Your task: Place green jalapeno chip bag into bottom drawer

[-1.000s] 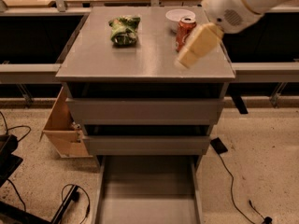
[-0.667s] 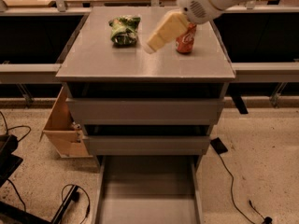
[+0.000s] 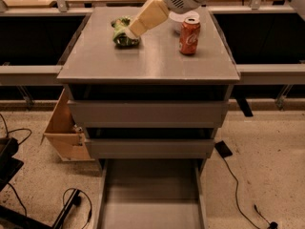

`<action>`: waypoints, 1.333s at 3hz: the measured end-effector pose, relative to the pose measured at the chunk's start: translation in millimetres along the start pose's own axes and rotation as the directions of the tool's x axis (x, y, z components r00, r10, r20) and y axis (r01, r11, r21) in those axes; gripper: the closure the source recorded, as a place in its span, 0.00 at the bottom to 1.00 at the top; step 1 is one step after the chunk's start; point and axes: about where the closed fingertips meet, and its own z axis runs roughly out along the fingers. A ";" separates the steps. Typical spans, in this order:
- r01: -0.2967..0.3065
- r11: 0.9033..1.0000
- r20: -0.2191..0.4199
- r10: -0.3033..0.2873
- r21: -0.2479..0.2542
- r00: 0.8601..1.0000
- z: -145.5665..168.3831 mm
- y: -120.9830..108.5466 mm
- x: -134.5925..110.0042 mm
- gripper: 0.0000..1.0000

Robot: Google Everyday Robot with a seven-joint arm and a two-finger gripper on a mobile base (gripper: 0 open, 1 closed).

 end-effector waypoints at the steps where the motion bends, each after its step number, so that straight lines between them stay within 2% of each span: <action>1: -0.002 1.000 -0.001 0.002 0.001 1.000 3.8 -2.1 0.8 0.00; 2: -0.034 0.999 -0.013 0.034 0.014 0.999 66.3 -35.9 13.0 0.00; 3: -0.060 0.997 -0.058 0.062 0.039 0.996 179.1 -81.7 30.7 0.00; 4: -0.080 0.995 -0.066 0.083 0.053 0.994 239.1 -102.7 41.6 0.00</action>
Offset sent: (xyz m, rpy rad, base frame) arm 0.1775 0.0245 -0.0783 0.0306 0.0457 -0.0915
